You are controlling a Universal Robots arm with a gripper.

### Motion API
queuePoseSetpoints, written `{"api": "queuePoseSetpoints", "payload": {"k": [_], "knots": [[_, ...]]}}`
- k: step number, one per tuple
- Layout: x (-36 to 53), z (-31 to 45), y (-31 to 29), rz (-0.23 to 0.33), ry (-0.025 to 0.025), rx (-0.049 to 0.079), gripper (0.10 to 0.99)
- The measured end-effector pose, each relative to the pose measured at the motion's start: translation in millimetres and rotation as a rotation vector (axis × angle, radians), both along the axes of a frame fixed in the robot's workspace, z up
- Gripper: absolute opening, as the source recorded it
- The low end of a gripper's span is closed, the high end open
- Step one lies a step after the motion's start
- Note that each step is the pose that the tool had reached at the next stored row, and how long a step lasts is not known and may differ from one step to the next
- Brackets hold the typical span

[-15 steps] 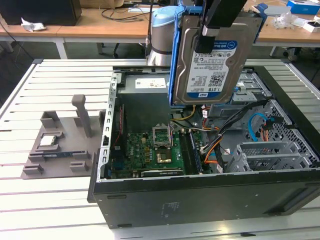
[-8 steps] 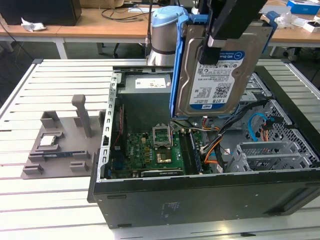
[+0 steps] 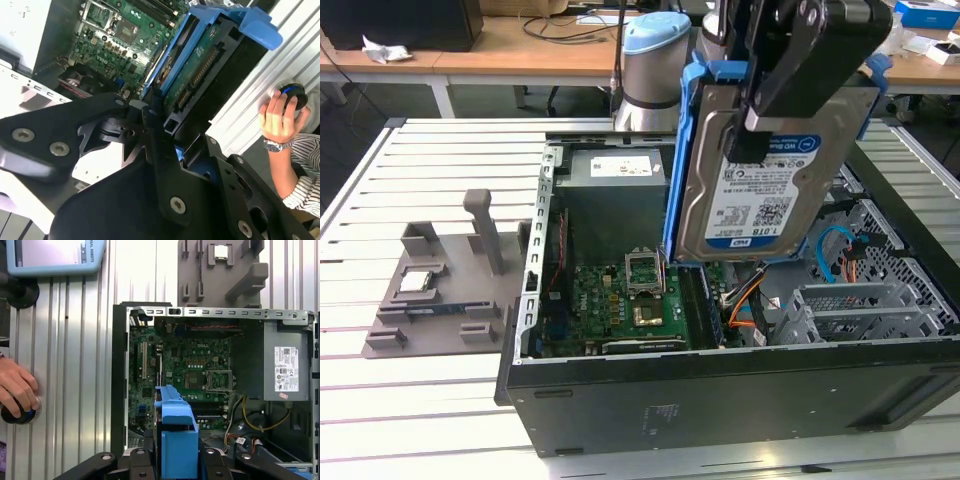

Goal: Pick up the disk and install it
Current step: 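Pick up the disk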

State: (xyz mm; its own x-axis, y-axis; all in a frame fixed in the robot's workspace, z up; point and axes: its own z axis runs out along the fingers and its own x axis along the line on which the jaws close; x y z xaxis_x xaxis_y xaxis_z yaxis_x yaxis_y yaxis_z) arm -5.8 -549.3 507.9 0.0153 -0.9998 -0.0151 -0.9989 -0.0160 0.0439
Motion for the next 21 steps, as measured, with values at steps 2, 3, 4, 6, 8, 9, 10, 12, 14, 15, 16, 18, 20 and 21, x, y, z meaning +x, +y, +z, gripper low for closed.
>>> {"api": "queuePoseSetpoints", "payload": {"k": [2, 3, 4, 6, 8, 9, 10, 12, 14, 15, 16, 18, 20, 21], "knots": [[2.6, -2.5, -0.8, 0.0, 0.0002, 0.0, 0.365], [4.0, -3.4, -1.1, 0.0, 0.0001, 0.0, 0.365], [4.9, -3.9, -1.4, 0.0, 0.0002, 0.0, 0.365], [6.9, -4.9, -1.7, 0.0, 0.0003, 0.0, 0.365], [9.3, -6.0, -2.0, 0.0, 0.0004, 0.0, 0.365], [11.7, -6.7, -2.1, 0.0, 0.0005, 0.0, 0.365], [15.6, -7.9, -2.1, 0.0, 0.001, 0.0, 0.365], [20.2, -10.8, -2.1, 0.0, 0.0019, 0.0, 0.365], [22.6, -12.5, -2.1, 0.0, 0.0021, 0.0, 0.365], [23.8, -13.1, -2.1, 0.0, 0.0022, 0.0, 0.365], [25.5, -14.0, -2.1, 0.0, 0.0023, 0.0, 0.365], [28.1, -15.3, -2.1, 0.0, 0.0024, 0.0, 0.365], [31.8, -16.7, -2.1, 0.0, 0.0027, 0.0, 0.365], [33.2, -17.5, -2.1, 0.0, 0.0029, 0.0, 0.365]]}}
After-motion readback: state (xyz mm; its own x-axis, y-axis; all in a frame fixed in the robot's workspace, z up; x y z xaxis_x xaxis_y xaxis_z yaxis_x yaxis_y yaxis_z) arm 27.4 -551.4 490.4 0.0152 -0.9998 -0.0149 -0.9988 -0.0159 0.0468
